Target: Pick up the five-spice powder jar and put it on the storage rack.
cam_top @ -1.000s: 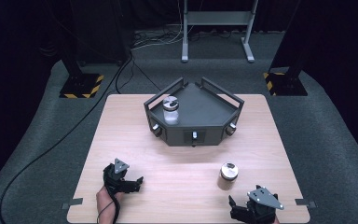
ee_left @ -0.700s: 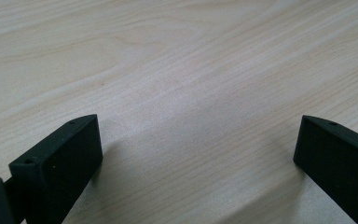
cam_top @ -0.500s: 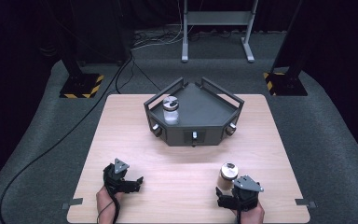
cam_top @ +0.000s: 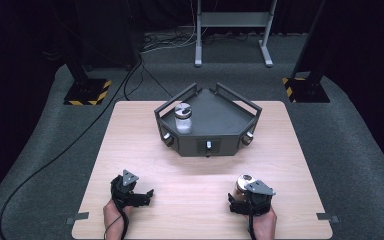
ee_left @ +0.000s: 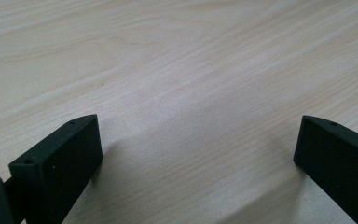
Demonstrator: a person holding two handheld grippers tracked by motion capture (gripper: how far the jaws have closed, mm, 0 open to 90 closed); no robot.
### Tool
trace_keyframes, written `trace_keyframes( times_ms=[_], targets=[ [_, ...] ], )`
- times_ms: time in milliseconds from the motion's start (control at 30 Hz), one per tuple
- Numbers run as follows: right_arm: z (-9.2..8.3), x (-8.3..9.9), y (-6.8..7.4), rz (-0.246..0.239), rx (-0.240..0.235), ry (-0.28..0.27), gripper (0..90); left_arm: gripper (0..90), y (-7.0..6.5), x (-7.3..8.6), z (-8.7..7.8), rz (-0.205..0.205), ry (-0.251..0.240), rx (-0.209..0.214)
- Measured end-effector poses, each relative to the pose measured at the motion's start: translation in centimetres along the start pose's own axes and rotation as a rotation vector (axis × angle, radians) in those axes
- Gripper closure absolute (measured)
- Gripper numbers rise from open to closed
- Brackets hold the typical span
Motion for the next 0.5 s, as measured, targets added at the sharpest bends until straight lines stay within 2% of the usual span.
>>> trace_keyframes(
  times_ms=[200,267,500],
  targets=[
    [0.18,0.09,0.23,-0.008,0.021,-0.011,1.7,0.9,0.00,0.00,0.00,0.000,0.000,0.000],
    [0.21,0.09,0.35,-0.009,0.029,-0.012,7.9,0.9,0.00,0.00,0.00,0.000,0.000,0.000],
    [0.13,0.14,0.02,-0.007,0.002,-0.015,27.5,0.9,-0.02,0.01,0.00,-0.001,-0.001,0.000]
  ],
)
Point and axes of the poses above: each handheld gripper's, and its own axes: z roughly forward along the jaws, x roughly out of its underside, y roughly to its left, the point moved 1 cm from there along z, roughly forward along the jaws, and after that the axes turned 9 degrees about -x, right-handed, at the moved point
